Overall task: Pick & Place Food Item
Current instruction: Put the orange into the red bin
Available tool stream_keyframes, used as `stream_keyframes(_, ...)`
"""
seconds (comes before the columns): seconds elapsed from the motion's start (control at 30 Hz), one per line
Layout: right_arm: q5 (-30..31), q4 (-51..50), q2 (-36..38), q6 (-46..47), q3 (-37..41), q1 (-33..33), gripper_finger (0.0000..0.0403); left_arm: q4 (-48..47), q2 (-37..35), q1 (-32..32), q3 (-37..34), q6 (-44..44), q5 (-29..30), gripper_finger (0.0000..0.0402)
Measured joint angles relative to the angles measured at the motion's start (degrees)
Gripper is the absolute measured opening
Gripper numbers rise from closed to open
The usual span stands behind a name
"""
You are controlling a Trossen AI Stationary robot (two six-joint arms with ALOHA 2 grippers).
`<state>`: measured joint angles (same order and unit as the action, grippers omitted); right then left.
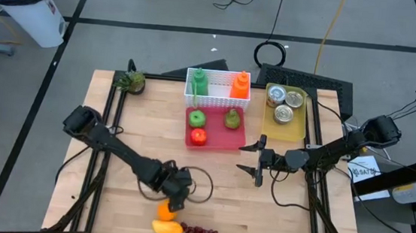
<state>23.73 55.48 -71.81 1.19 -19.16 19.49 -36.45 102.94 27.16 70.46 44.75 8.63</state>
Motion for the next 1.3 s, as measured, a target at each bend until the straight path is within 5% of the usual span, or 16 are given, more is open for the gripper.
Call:
stream_keyframes(0.17,0.0,-0.3,0.0,-0.1,0.0,0.0,0.0283,-2.8,-4.2,-1.2,0.0,0.5,-5.3,0.0305)
stream_keyframes(0.33,0.0,-0.6,0.0,-0.1,0.0,0.0,0.0283,-2.1,-6.7,2.1,0.0,5.5,-2.9,0.0304)
stream_keyframes(0.67,0.0,-0.9,0.0,-0.3,0.0,0.0,0.0283,4.8,-2.5,8.9,0.0,13.4,-4.1,0.0313)
stream_keyframes(1.3,0.0,-0.5,0.0,-0.1,0.0,0.0,0.0283,-0.7,-0.9,10.7,0.0,19.4,-0.5,0.0297)
